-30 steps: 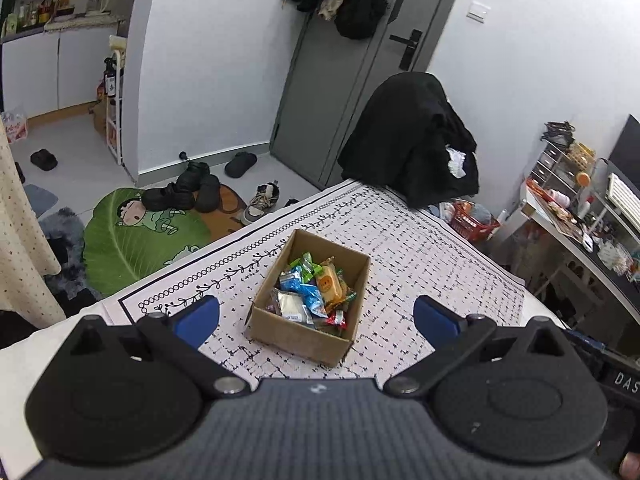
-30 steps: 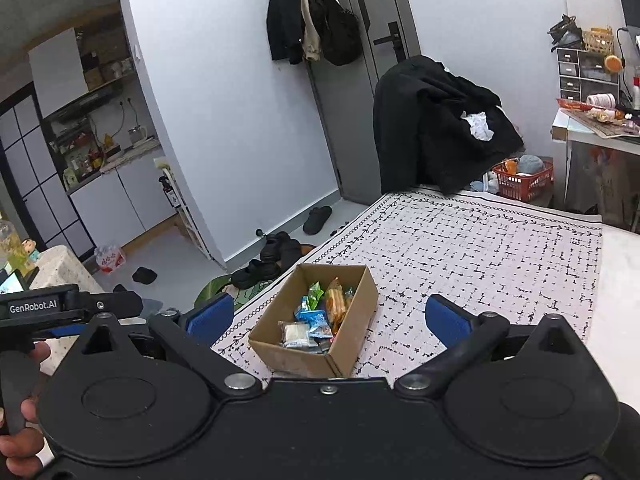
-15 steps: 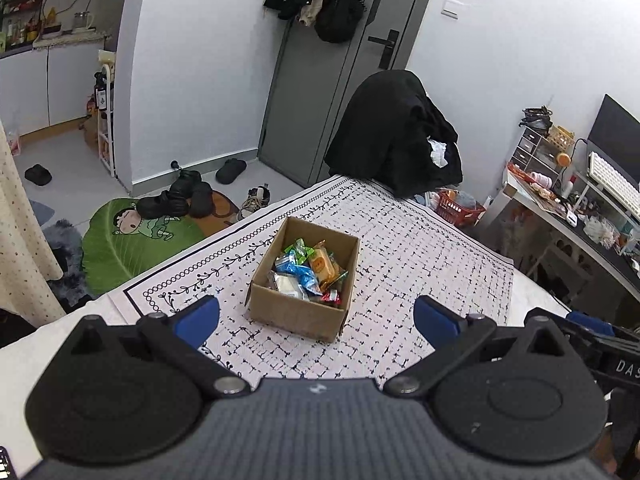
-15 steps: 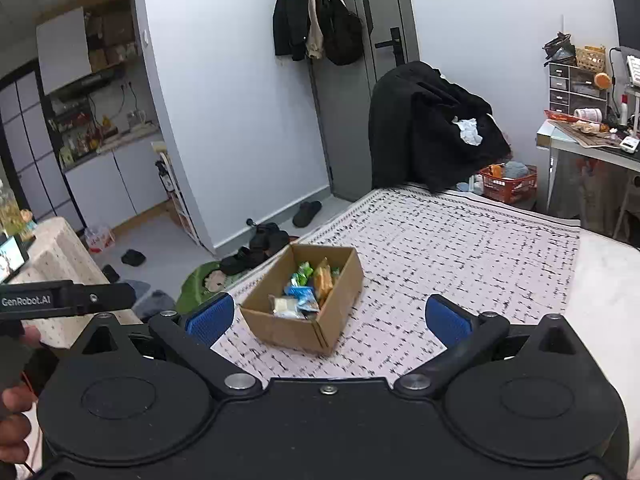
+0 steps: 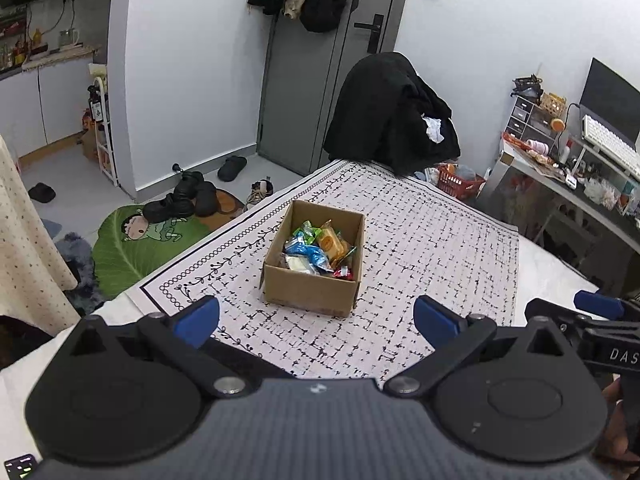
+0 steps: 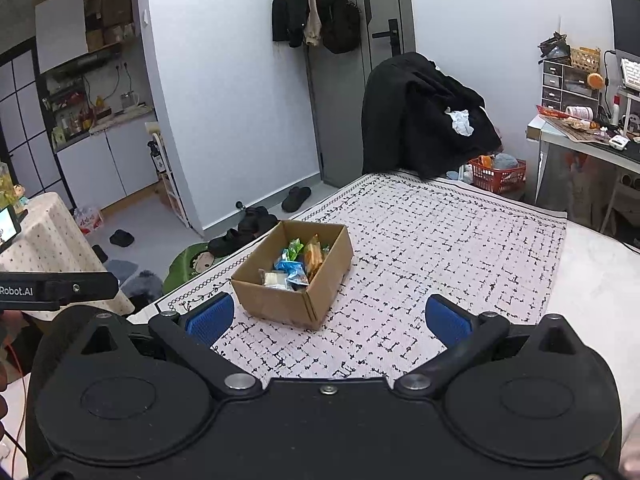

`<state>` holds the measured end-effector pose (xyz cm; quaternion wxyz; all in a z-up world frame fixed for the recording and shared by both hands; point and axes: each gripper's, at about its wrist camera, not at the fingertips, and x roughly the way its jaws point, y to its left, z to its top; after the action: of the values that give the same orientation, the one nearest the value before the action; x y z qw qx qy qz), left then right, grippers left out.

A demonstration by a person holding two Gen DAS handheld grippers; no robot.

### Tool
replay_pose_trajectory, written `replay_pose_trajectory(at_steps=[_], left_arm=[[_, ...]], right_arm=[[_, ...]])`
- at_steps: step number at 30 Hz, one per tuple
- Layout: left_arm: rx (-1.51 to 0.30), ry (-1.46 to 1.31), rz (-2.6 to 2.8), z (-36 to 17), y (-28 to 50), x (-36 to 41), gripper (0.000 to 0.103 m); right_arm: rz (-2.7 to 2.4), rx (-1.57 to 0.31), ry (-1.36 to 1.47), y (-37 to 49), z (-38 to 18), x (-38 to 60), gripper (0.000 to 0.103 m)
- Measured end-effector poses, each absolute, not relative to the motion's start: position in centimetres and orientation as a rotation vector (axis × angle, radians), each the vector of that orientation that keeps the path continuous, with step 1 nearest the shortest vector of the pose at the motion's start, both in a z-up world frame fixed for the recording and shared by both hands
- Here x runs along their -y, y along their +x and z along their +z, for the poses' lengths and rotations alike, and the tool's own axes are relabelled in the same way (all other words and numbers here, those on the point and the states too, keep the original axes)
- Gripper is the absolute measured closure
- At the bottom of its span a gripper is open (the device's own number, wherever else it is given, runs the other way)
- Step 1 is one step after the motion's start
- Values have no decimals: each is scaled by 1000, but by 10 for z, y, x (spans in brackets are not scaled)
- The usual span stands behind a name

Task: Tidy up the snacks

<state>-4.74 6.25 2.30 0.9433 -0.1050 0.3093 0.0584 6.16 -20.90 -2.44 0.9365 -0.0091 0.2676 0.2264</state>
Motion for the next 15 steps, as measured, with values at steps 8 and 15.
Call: replay_pose_trajectory(at_steps=[8, 15], left_arm=[[-637, -206, 116, 21, -48, -64, 0], [-642, -207, 116, 19, -46, -64, 0]], right_arm=[[472, -553, -5, 63, -27, 212, 0], [471, -565, 1, 66, -31, 213, 0]])
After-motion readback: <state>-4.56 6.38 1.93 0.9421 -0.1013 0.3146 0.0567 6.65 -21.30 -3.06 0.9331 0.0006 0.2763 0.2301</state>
